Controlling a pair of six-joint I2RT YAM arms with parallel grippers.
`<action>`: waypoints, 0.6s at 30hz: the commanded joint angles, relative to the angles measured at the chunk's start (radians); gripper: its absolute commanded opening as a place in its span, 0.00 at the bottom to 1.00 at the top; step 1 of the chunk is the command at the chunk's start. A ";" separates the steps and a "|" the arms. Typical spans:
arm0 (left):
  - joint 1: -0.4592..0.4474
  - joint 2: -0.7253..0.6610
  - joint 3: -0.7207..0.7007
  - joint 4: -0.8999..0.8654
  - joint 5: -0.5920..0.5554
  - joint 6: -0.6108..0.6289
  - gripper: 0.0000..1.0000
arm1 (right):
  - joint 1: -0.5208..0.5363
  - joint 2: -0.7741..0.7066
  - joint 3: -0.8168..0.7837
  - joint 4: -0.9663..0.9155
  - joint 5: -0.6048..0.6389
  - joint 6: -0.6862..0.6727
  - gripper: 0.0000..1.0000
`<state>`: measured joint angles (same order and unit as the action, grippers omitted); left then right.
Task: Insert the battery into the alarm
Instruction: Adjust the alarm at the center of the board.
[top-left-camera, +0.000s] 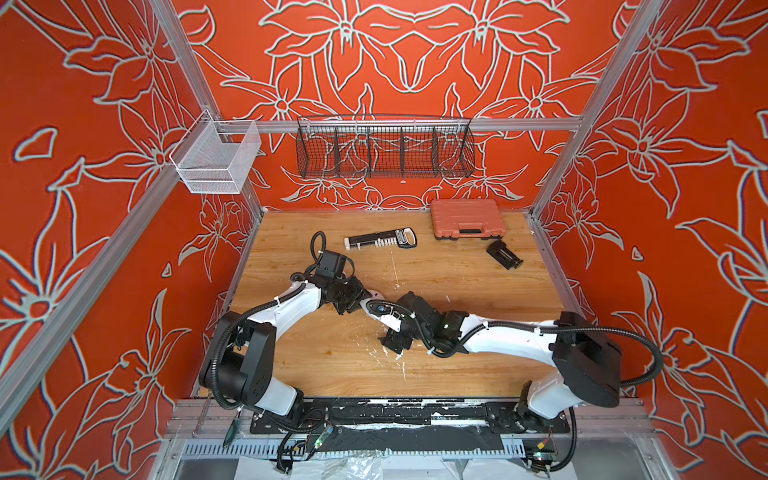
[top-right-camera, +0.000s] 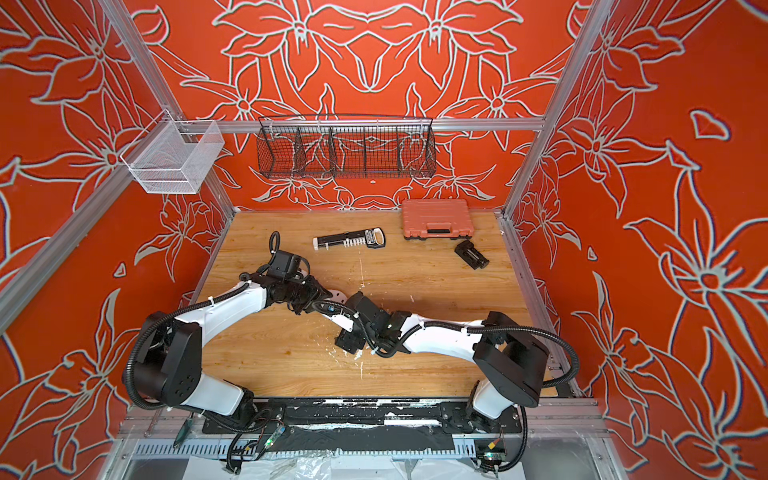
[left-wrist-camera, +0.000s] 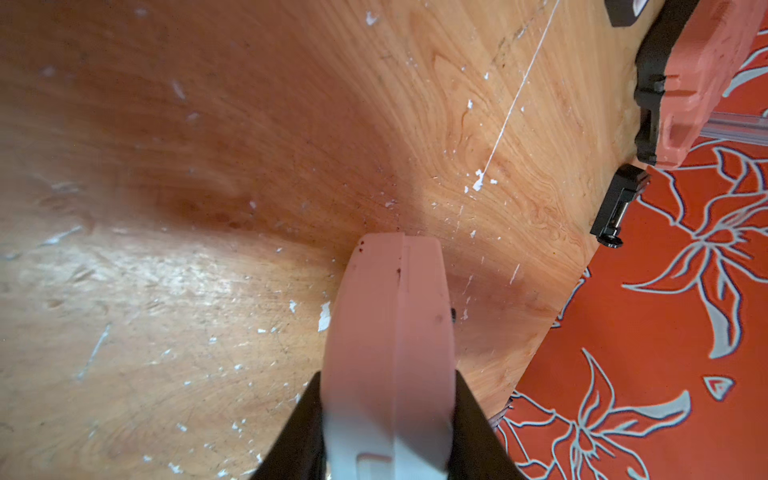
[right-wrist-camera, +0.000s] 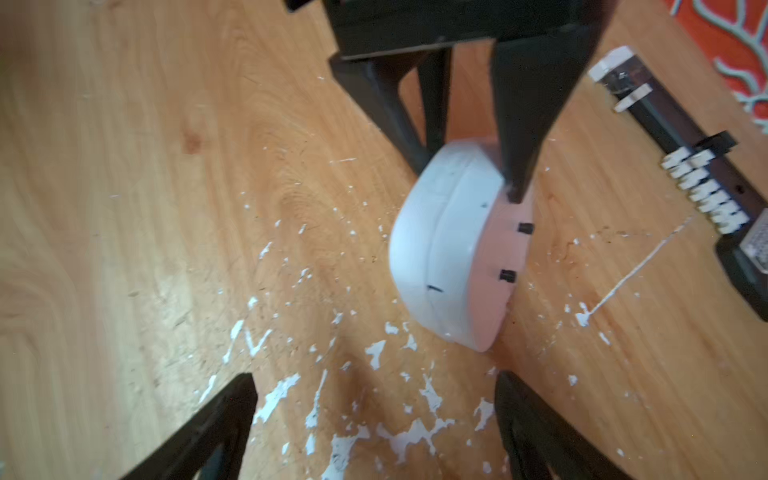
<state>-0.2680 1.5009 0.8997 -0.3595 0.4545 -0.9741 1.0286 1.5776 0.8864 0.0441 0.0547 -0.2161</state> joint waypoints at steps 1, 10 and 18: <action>-0.012 -0.022 0.038 -0.038 -0.011 -0.035 0.28 | -0.007 0.035 0.011 0.091 0.142 -0.055 0.91; -0.027 -0.006 0.047 -0.051 0.002 -0.046 0.28 | 0.002 0.104 0.014 0.161 0.112 -0.054 0.91; -0.030 0.005 0.051 -0.060 0.006 -0.044 0.28 | 0.004 0.153 0.028 0.174 0.165 -0.047 0.96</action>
<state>-0.2901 1.5013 0.9295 -0.4091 0.4469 -1.0088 1.0275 1.7073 0.8909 0.2008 0.1841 -0.2504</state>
